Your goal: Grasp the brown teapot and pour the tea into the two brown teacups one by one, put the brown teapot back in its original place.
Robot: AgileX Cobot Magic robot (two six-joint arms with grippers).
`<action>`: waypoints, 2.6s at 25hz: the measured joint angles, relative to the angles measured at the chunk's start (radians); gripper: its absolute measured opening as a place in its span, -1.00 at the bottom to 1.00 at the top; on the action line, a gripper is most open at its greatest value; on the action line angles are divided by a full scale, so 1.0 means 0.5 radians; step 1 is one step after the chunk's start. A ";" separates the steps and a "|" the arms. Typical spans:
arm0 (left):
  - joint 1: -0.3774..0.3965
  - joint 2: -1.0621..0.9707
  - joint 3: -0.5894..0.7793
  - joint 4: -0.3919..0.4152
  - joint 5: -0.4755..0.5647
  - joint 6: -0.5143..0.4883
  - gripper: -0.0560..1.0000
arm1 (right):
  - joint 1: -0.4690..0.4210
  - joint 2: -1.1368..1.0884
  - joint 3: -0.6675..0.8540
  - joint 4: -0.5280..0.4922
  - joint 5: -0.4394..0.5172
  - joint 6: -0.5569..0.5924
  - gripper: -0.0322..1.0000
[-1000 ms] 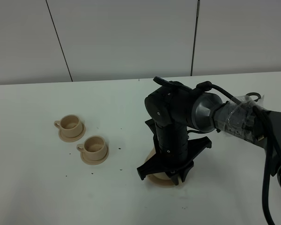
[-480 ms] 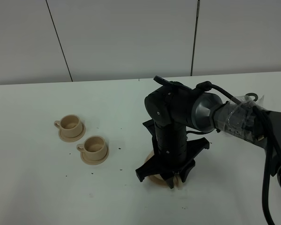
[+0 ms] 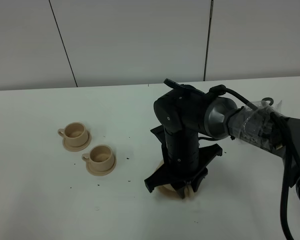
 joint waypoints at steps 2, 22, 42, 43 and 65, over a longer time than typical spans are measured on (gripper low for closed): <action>0.000 0.000 0.000 0.000 0.000 -0.006 -0.33 | 0.000 0.000 -0.011 -0.011 0.004 0.000 -0.38; 0.000 0.000 0.000 0.000 0.000 -0.004 -0.33 | -0.006 0.043 -0.011 -0.070 0.023 0.014 -0.38; 0.000 0.000 0.000 0.000 0.000 -0.004 -0.33 | -0.029 0.048 -0.011 -0.164 0.022 -0.021 -0.45; 0.000 0.000 0.000 0.000 0.000 -0.004 -0.33 | -0.029 0.048 -0.011 -0.166 0.022 -0.028 -0.48; 0.000 0.000 0.000 0.000 0.000 -0.004 -0.33 | -0.029 0.049 -0.011 -0.182 0.017 -0.118 -0.76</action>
